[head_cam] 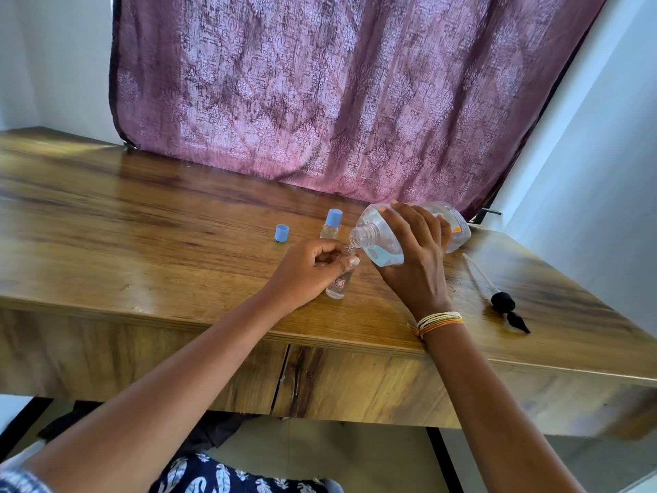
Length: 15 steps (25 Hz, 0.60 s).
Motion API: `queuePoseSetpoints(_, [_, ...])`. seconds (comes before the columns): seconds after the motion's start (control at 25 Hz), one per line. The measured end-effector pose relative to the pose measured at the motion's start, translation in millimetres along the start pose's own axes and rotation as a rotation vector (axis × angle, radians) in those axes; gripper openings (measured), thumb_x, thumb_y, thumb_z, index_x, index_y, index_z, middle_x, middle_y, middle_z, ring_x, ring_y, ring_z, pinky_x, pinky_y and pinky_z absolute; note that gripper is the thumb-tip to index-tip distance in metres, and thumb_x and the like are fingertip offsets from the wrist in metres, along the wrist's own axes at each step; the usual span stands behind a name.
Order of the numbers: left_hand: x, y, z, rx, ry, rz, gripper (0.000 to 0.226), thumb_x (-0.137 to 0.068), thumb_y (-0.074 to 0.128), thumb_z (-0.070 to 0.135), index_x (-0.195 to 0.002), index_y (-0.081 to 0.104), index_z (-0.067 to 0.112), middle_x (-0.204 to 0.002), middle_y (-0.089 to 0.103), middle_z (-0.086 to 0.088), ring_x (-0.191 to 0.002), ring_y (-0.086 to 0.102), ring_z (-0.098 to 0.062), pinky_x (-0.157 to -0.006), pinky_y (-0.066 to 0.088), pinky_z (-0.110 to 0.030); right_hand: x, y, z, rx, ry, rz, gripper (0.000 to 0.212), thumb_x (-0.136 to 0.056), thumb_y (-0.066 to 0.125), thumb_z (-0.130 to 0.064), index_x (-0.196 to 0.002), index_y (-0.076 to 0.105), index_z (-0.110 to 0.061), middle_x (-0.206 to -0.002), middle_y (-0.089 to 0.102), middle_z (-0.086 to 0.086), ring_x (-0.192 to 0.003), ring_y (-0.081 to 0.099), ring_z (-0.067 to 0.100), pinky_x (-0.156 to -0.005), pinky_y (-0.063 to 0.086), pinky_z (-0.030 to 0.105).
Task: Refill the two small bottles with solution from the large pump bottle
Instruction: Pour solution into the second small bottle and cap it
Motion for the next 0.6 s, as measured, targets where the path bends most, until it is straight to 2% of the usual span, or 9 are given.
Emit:
queuePoseSetpoints(0.32, [0.5, -0.1, 2.1, -0.016, 0.014, 0.001, 0.023, -0.087, 0.068, 0.022, -0.106, 0.072, 0.011, -0.097, 0.076, -0.003, -0.092, 0.072, -0.011, -0.081, 0.055, -0.019, 0.3, -0.2, -1.7, -0.017, -0.006, 0.000, 0.059, -0.077, 0.074, -0.042, -0.128, 0.048, -0.028, -0.129, 0.060, 0.003, -0.121, 0.049, 0.024, -0.102, 0.034, 0.056])
queuePoseSetpoints(0.6, [0.3, -0.8, 0.3, -0.017, 0.008, 0.003, 0.023, -0.086, 0.068, 0.025, -0.105, 0.072, 0.013, -0.096, 0.076, -0.001, -0.092, 0.072, -0.011, -0.083, 0.056, -0.023, 0.7, 0.9, -2.0, -0.043, -0.003, -0.006, 0.060, -0.077, 0.074, -0.042, -0.128, 0.048, -0.028, -0.129, 0.061, 0.003, -0.119, 0.054, 0.027, -0.099, 0.037, 0.057])
Point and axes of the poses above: each hand's wrist, its own x-axis away from the middle knuckle, its own y-axis out of the palm, z = x × y, the point moved 7 cm from there along -x, towards the middle knuckle
